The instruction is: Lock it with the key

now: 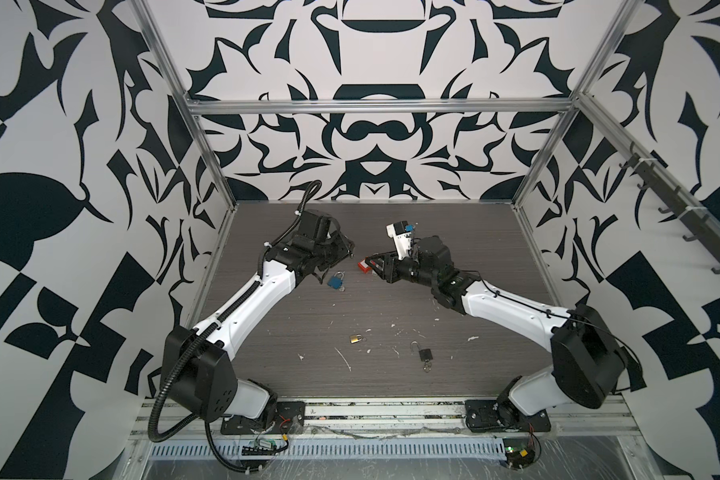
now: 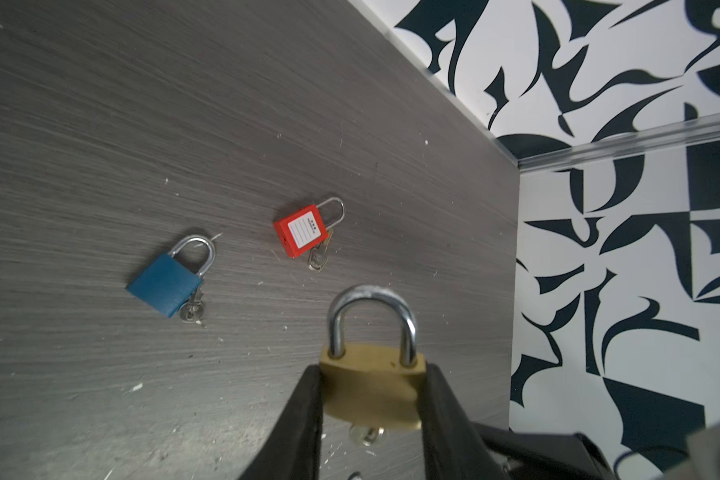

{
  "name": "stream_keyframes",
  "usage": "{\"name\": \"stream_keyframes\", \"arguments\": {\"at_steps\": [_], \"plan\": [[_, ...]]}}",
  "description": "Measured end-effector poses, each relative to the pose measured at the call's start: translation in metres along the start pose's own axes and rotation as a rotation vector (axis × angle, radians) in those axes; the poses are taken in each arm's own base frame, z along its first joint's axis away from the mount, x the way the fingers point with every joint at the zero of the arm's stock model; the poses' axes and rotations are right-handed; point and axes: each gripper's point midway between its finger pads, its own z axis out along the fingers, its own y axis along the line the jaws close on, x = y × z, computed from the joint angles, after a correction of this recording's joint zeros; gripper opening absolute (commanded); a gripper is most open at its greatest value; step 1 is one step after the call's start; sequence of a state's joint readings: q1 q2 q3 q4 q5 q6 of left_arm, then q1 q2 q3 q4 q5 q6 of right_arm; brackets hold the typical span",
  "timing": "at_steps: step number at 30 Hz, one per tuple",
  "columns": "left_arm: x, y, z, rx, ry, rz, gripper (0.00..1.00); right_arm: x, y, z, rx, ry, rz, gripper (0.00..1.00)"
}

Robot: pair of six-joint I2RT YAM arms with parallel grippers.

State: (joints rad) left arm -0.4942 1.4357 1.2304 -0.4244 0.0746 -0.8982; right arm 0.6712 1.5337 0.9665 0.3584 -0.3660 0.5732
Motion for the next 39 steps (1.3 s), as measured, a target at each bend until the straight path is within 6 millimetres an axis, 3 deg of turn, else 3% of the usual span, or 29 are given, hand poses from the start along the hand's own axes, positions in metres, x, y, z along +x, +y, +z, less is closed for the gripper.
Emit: {"name": "stream_keyframes", "arguments": {"at_steps": [5,15,30,39], "plan": [[0.015,0.001,0.002,-0.029,0.036,0.041,0.0,0.009,-0.009,0.015,-0.012,0.016,0.104,0.31],[0.018,0.003,0.003,-0.061,0.021,0.09,0.0,0.0,0.003,0.018,-0.084,-0.017,0.178,0.18],[0.016,0.006,0.005,-0.077,0.014,0.081,0.0,0.02,0.008,0.029,-0.106,0.04,0.193,0.2],[0.017,0.006,0.005,-0.076,0.015,0.08,0.0,0.023,0.007,0.035,-0.109,0.054,0.191,0.12]]}}
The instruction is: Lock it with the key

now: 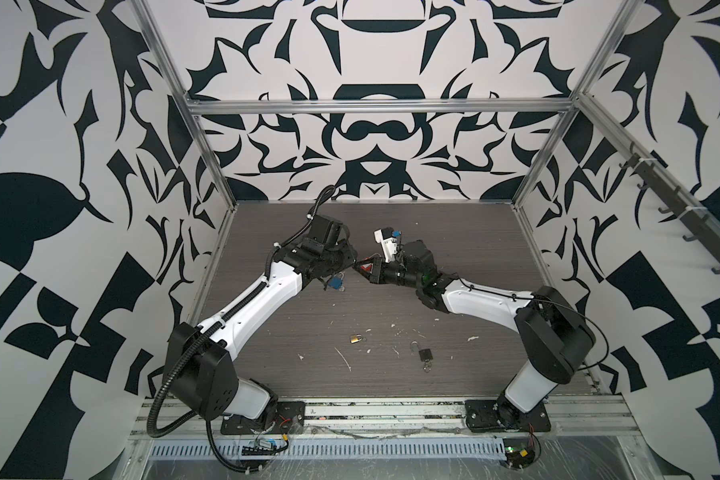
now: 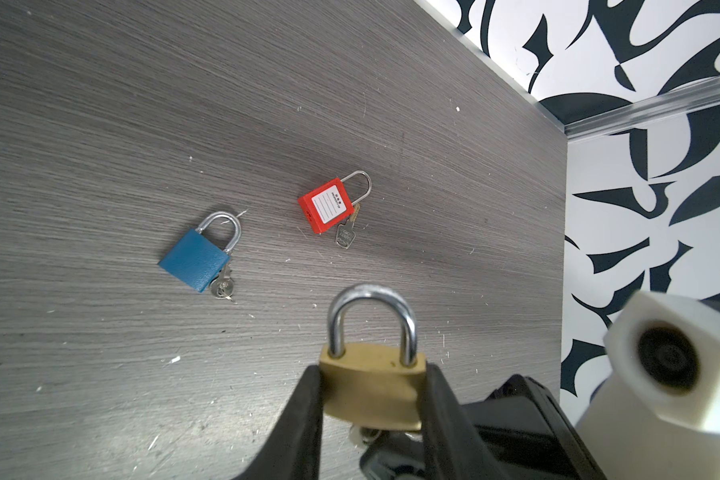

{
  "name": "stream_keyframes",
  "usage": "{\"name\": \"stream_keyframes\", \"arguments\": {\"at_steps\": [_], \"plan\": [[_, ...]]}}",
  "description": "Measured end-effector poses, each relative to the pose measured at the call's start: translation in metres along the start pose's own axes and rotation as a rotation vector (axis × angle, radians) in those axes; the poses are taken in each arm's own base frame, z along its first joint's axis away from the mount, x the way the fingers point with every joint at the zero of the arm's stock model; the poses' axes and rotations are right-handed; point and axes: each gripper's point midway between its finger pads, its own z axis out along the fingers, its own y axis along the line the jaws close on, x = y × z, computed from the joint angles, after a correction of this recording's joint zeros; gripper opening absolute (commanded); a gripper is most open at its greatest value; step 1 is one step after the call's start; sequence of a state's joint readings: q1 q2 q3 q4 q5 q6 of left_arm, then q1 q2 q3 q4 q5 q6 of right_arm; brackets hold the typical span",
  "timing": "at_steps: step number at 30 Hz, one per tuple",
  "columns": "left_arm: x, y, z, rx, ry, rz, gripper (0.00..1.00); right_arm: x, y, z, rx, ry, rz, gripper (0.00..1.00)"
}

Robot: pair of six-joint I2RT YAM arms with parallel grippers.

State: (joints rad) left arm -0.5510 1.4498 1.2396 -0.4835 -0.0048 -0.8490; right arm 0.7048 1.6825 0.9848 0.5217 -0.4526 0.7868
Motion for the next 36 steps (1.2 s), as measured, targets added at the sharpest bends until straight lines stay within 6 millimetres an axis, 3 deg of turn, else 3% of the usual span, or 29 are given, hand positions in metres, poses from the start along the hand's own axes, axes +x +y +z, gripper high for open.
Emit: {"name": "stream_keyframes", "arguments": {"at_steps": [26,36], "plan": [[0.0012,-0.0009,0.0003,0.006,0.007,0.0,0.0,-0.0039,-0.0046,0.0023,0.033,-0.012,-0.043,0.18],[0.0019,0.001,0.0035,-0.002,0.012,-0.002,0.0,-0.004,-0.0042,0.0025,0.035,-0.014,-0.053,0.04]]}}
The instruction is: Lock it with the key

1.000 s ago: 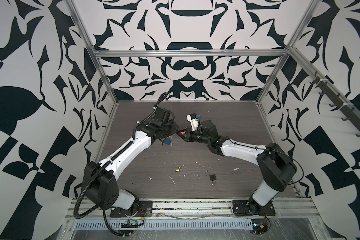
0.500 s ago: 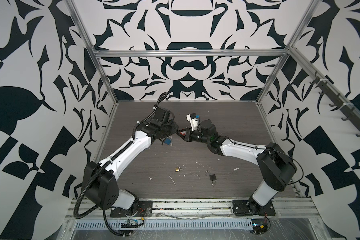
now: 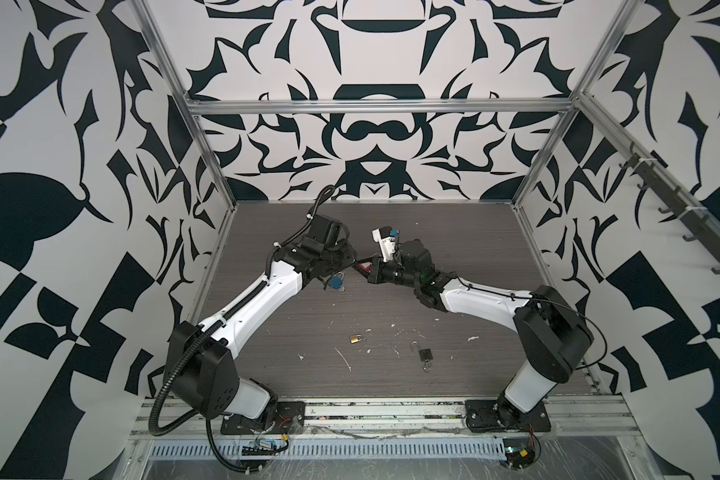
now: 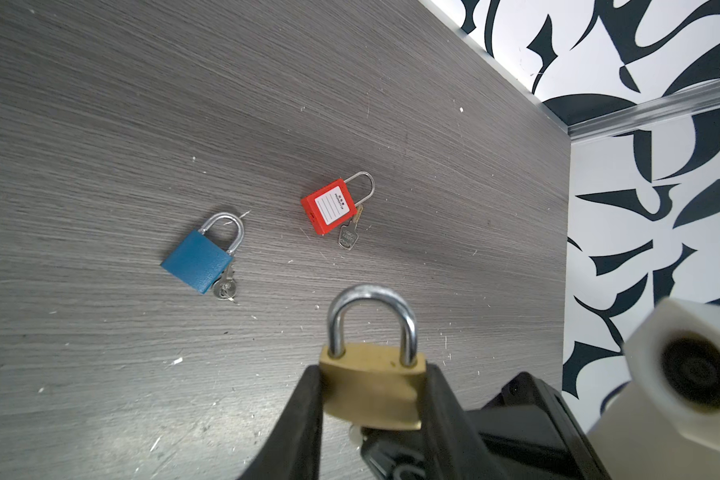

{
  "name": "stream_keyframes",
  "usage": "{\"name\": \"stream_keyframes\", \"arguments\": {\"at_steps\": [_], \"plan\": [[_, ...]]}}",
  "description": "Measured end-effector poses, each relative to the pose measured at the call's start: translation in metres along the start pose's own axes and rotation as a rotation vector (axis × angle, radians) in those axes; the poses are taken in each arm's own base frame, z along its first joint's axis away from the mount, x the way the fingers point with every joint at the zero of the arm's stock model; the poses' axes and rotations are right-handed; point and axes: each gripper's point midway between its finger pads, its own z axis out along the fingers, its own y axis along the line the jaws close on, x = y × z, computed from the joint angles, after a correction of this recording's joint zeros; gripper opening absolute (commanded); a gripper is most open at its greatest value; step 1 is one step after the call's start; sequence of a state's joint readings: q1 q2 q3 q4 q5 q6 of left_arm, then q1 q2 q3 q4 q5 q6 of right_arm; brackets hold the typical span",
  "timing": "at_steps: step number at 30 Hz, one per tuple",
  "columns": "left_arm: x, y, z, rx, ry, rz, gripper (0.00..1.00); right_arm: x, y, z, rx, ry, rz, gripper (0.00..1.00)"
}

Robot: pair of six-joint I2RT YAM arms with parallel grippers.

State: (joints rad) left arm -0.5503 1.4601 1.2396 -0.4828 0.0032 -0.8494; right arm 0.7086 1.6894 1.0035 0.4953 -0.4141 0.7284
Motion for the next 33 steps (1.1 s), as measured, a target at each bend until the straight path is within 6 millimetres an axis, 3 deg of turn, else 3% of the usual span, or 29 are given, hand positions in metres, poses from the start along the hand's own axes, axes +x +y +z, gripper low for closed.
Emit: {"name": "stream_keyframes", "arguments": {"at_steps": [3,20,23,27,30,33], "plan": [[0.0,0.0,0.001,-0.002,0.002,-0.002,0.0,0.0,0.0,0.0,0.001,0.001,0.0,0.0],[-0.008,0.004,0.003,-0.031,0.005,-0.041,0.0,0.008,0.002,-0.004,-0.021,0.017,-0.045,0.0],[-0.039,0.024,0.001,-0.067,-0.079,-0.115,0.0,0.038,0.003,-0.014,-0.033,0.091,-0.036,0.0],[-0.086,0.065,-0.011,-0.139,-0.217,-0.243,0.0,0.074,0.006,-0.032,-0.042,0.171,-0.024,0.0],[-0.101,0.077,-0.017,-0.162,-0.268,-0.267,0.0,0.079,0.007,-0.045,-0.028,0.177,-0.025,0.0],[-0.095,0.061,-0.016,-0.144,-0.254,-0.21,0.0,0.066,0.007,-0.059,0.006,0.142,-0.031,0.0]]}}
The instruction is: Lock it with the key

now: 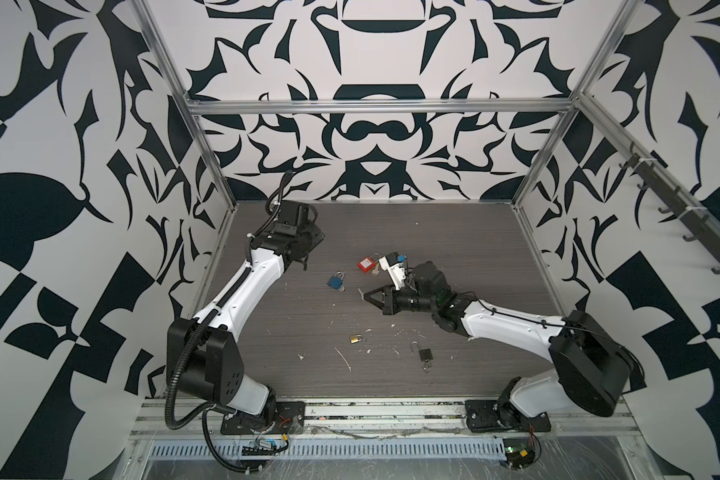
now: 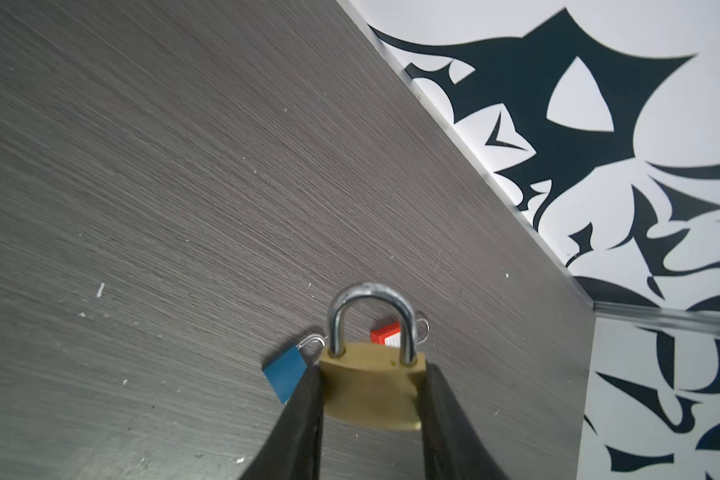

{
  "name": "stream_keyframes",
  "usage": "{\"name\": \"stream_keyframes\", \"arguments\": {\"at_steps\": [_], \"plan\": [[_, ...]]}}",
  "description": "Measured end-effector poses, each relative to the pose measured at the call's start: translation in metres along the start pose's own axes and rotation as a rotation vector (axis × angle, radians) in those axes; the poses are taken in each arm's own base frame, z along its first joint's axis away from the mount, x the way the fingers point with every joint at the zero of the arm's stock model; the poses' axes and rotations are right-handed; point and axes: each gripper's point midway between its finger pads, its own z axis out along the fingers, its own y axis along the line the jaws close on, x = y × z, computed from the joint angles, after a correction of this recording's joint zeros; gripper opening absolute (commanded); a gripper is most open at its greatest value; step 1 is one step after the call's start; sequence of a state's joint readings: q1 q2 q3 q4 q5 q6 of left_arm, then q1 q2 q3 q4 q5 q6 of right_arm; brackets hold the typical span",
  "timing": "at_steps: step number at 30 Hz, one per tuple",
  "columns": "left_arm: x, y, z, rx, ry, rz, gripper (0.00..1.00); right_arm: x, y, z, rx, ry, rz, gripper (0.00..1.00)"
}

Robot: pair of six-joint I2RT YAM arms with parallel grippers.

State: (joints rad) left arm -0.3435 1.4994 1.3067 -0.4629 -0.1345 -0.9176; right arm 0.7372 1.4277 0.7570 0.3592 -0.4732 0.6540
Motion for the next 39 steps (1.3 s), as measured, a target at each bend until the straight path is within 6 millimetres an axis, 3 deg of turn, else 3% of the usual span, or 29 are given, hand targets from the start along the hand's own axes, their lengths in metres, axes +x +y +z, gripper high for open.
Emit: {"name": "stream_keyframes", "arguments": {"at_steps": [5,7,10,13,16,20,25,31,35,39], "plan": [[0.045,-0.056,-0.006,0.094,0.071,0.216,0.0,-0.035,-0.026,-0.048,0.142,-0.119,0.041,0.0],[0.082,-0.083,-0.004,0.131,0.132,0.341,0.0,-0.046,-0.045,-0.079,0.232,-0.182,0.078,0.0],[0.143,-0.104,0.003,0.152,0.235,0.501,0.0,-0.049,-0.07,-0.127,0.372,-0.261,0.138,0.0],[0.209,-0.107,0.014,0.143,0.358,0.638,0.0,-0.036,-0.086,-0.164,0.49,-0.301,0.187,0.0],[0.268,-0.102,0.025,0.128,0.491,0.75,0.0,-0.013,-0.097,-0.186,0.58,-0.302,0.234,0.0],[0.323,-0.098,0.037,0.127,0.632,0.835,0.0,0.016,-0.114,-0.203,0.676,-0.289,0.298,0.0],[0.343,-0.099,0.051,0.123,0.69,0.849,0.0,0.038,-0.129,-0.209,0.743,-0.26,0.349,0.0],[0.347,-0.127,0.071,0.151,0.671,0.841,0.0,0.055,-0.143,-0.205,0.773,-0.219,0.394,0.0],[0.353,-0.132,0.083,0.145,0.681,0.845,0.0,0.057,-0.146,-0.203,0.779,-0.214,0.406,0.0],[0.361,-0.123,0.092,0.11,0.712,0.858,0.0,0.053,-0.146,-0.204,0.777,-0.231,0.401,0.0]]}}
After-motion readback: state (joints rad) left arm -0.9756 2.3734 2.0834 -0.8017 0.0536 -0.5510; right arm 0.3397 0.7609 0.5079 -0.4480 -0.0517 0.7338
